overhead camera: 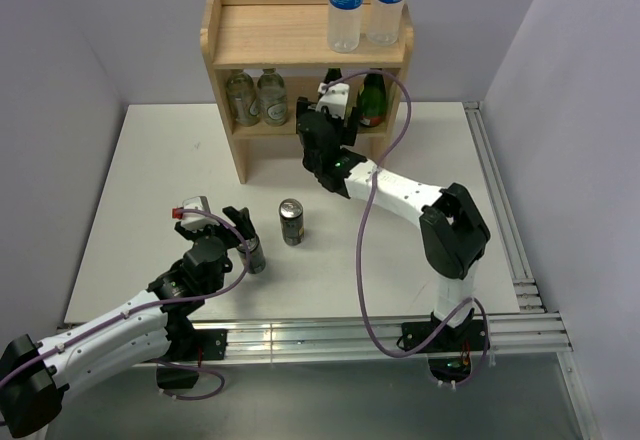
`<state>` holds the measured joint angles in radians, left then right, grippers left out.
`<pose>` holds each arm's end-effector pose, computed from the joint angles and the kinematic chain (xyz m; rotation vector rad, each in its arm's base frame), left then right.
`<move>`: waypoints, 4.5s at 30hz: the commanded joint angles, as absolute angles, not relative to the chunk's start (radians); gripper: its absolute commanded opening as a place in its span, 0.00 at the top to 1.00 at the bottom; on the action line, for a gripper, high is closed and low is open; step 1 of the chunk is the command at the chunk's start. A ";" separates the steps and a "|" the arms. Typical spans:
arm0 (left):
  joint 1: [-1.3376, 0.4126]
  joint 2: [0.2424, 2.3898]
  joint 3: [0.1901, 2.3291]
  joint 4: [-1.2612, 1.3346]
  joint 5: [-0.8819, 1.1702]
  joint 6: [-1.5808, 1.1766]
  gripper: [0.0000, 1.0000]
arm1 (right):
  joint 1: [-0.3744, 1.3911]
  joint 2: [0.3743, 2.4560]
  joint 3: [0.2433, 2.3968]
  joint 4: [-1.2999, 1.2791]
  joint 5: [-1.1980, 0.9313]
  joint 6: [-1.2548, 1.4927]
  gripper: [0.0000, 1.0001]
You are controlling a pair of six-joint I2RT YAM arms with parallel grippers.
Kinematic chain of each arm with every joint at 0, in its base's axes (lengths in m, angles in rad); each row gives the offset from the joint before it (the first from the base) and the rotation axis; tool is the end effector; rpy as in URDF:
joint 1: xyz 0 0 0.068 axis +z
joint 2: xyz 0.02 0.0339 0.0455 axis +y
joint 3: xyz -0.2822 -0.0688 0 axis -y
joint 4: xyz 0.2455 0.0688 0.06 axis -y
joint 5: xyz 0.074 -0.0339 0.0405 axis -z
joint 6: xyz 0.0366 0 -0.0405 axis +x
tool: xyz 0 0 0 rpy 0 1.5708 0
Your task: Place and organize the beverage onto the shelf
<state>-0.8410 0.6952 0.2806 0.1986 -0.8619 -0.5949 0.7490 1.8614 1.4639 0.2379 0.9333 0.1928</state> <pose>0.1192 -0.0916 0.2293 -0.3940 1.6739 -0.2949 0.3459 0.2815 0.3289 0.2115 1.6529 -0.0956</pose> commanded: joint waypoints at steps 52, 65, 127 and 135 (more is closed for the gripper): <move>-1.245 0.962 0.549 -0.360 -1.074 -1.073 0.05 | 1.657 1.382 0.799 -1.261 1.275 2.108 0.00; -1.338 0.948 0.742 -0.701 -1.206 -1.184 0.05 | 1.672 1.312 0.657 -1.074 1.207 2.003 0.00; -1.063 1.497 0.362 0.571 -1.051 -0.684 0.91 | 1.700 1.370 0.563 -0.879 1.163 1.977 0.00; -1.060 1.335 0.508 0.220 -1.031 -0.715 1.00 | 1.700 1.370 0.564 -0.874 1.160 1.971 0.00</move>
<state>-1.0618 1.4521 0.4088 0.3191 -1.0122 -0.7177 1.6913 1.3640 0.5549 -0.8921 1.1336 1.9465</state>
